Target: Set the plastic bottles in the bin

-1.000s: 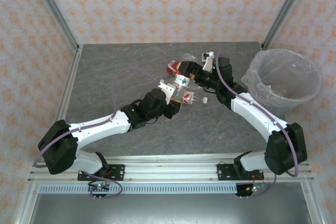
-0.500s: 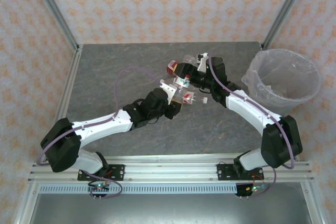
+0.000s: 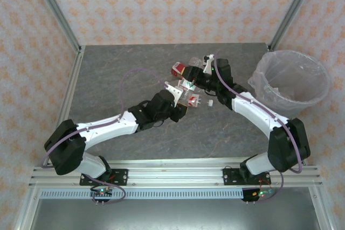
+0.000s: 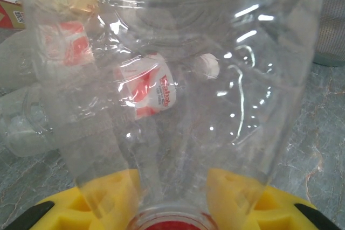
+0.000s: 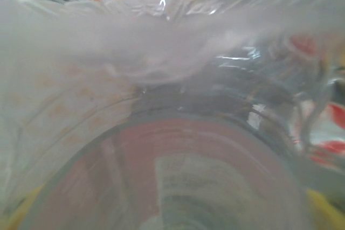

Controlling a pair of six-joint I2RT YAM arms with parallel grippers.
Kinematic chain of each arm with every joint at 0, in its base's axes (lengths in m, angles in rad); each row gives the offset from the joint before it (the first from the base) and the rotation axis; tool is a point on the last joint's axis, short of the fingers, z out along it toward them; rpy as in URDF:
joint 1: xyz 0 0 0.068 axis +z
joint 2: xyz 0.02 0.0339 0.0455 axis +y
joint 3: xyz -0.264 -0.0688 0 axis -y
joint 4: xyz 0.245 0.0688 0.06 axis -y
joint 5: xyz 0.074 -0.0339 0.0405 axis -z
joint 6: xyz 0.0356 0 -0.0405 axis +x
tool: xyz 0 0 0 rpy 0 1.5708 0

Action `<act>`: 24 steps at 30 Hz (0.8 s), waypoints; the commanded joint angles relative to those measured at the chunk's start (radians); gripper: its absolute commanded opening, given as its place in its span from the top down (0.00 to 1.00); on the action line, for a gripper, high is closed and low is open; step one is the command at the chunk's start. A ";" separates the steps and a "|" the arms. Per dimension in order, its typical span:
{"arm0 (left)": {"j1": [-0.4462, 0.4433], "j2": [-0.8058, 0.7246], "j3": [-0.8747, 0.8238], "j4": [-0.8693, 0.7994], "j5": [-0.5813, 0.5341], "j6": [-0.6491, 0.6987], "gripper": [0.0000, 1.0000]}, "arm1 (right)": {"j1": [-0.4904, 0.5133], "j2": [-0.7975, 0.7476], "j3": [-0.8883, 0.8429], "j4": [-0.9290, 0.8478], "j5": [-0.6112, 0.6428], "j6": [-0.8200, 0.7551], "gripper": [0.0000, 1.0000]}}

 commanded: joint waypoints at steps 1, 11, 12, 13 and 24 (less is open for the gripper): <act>-0.007 0.011 0.042 -0.002 0.010 0.024 0.98 | 0.006 -0.036 0.007 -0.019 0.027 -0.022 0.47; -0.006 -0.007 0.029 0.005 0.011 0.024 0.49 | 0.006 -0.065 -0.021 0.009 0.095 -0.017 0.55; -0.006 -0.018 0.020 0.016 0.010 0.021 0.41 | 0.007 -0.069 -0.023 0.009 0.099 -0.017 0.55; -0.006 -0.028 0.012 0.028 0.010 0.020 0.36 | 0.006 -0.072 -0.025 0.008 0.104 -0.017 0.55; 0.052 -0.195 -0.103 0.178 0.076 -0.061 0.00 | 0.006 -0.122 -0.026 -0.049 0.170 -0.061 0.55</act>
